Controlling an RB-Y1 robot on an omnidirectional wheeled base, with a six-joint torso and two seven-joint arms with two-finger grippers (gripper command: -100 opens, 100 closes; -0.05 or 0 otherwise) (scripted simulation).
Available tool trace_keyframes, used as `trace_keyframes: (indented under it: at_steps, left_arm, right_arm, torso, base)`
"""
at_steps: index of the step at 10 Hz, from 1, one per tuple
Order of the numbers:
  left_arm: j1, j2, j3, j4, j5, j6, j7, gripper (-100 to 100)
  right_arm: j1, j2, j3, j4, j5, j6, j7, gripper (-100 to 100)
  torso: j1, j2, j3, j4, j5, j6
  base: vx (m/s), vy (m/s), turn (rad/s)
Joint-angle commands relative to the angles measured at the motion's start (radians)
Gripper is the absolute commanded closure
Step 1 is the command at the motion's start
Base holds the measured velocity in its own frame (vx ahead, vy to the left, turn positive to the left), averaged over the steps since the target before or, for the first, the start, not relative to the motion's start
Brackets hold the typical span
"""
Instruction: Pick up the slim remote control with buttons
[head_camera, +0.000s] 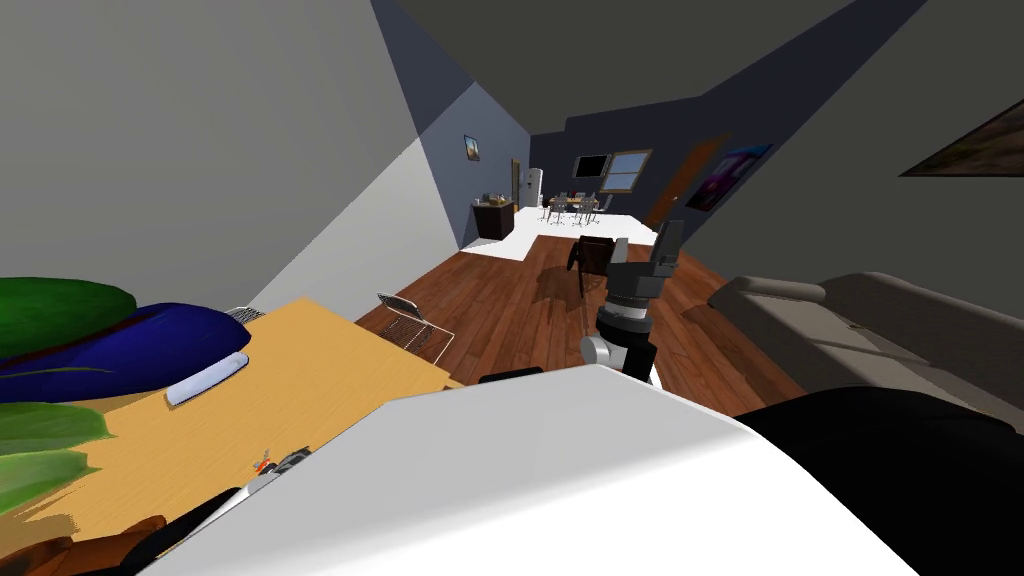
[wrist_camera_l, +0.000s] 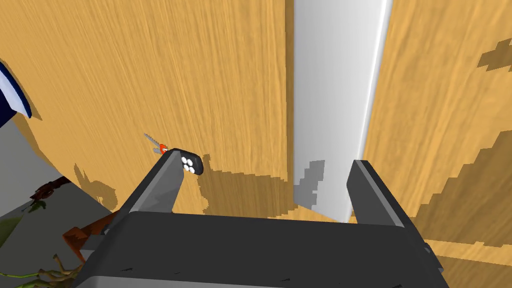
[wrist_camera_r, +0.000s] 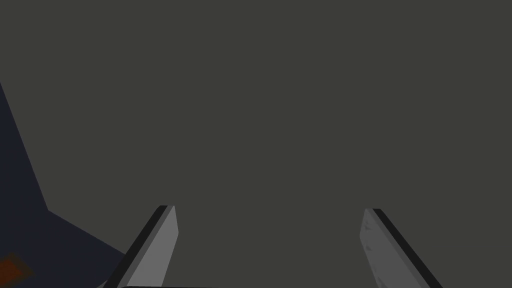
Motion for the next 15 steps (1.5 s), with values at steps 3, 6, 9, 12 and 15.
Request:
trace_keyframes:
  at_steps: [3,6,9,12,15]
  left_arm:
    - [-0.004,0.023,0.032,0.093,0.036,0.067,-0.003,-100]
    - [-0.008,0.045,0.072,0.182,0.072,0.146,0.000,-100]
    - [-0.012,0.065,0.105,0.260,0.103,0.208,0.003,-100]
    - [-0.014,0.074,0.119,0.300,0.116,0.247,0.004,-100]
    - [-0.018,0.089,0.143,0.363,0.140,0.300,0.007,-100]
  right_arm:
    - [0.000,0.000,0.000,0.000,0.000,0.000,0.000,0]
    - [0.000,0.000,0.000,0.000,0.000,0.000,0.000,0]
    - [0.000,0.000,0.000,0.000,0.000,0.000,0.000,0]
    - [0.000,0.000,0.000,0.000,0.000,0.000,0.000,0]
    - [0.000,0.000,0.000,0.000,0.000,0.000,0.000,0]
  torso:
    - [0.000,0.000,0.000,0.000,0.000,0.000]
    - [0.002,0.000,0.000,0.000,0.000,0.000]
    - [0.000,0.002,0.001,0.000,0.000,0.000]
    - [0.001,0.001,0.001,0.000,0.000,0.000]
    - [0.001,0.002,0.001,0.000,0.000,0.000]
  base:
    - [0.038,0.019,-0.076]
    - [0.037,0.038,-0.112]
    - [0.023,0.029,-0.084]
    - [0.022,0.033,-0.060]
    - [0.019,0.038,-0.090]
